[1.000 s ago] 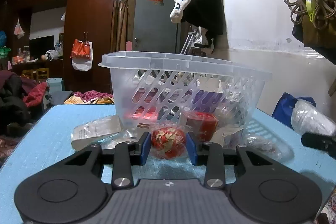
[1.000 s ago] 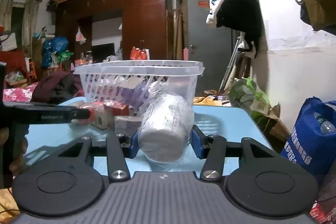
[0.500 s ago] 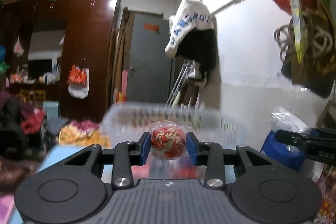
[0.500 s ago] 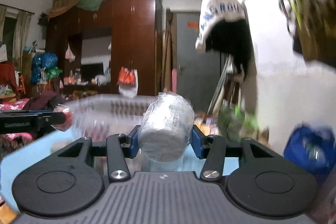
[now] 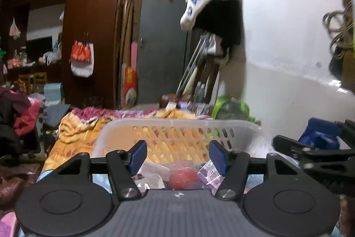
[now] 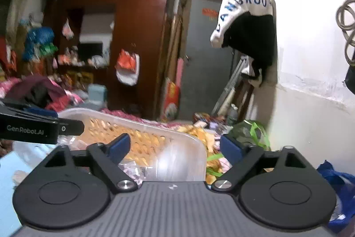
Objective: Organize objects
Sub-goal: 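Carry a red ball bag to the basket with the left tool while the right carries a white roll, then drop a paper packet in with the left tool while the right drops a clear bag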
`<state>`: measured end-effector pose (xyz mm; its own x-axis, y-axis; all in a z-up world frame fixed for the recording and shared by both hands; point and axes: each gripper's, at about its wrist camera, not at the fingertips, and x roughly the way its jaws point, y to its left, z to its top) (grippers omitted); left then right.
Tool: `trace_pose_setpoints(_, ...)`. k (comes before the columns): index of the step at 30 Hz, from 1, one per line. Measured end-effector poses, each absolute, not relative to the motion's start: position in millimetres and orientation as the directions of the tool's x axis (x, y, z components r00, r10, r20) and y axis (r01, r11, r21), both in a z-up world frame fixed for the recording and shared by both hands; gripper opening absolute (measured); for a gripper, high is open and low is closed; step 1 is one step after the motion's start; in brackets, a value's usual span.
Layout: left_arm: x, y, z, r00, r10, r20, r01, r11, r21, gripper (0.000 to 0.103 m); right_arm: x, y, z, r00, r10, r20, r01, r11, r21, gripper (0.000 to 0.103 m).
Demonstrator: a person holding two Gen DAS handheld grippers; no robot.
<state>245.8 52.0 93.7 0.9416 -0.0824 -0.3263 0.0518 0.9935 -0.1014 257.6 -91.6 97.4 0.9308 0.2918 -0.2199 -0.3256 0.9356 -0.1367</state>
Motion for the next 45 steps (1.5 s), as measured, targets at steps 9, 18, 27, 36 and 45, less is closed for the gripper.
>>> trace_pose_setpoints(9,185,101,56,0.945,0.079,-0.318,-0.089,0.996,-0.016,0.087,197,-125,28,0.940,0.205,-0.274,-0.242,0.964,-0.108,0.103)
trace_pose_setpoints(18,190,133,27,0.924,0.102,-0.368,-0.140,0.987,-0.080,0.085,197,-121,3,0.845,0.330,-0.420,-0.380,0.924,-0.038,0.097)
trace_pose_setpoints(27,229,132,-10,0.842,0.118,-0.527,-0.181,0.981,-0.069,0.087,207,-114,-9,0.808,0.339,-0.482,-0.418,0.906,-0.065,0.080)
trace_pose_setpoints(36,224,132,-12,0.841,0.078,-0.536,-0.161,0.981,-0.111,0.083,209,-115,-13,0.784,0.356,-0.508,-0.437,0.898,-0.045,0.046)
trace_pose_setpoints(45,222,126,-13,0.854,0.020,-0.520,-0.100,0.987,-0.126,0.079,209,-118,-13,0.777,0.392,-0.492,-0.460,0.888,-0.020,0.038)
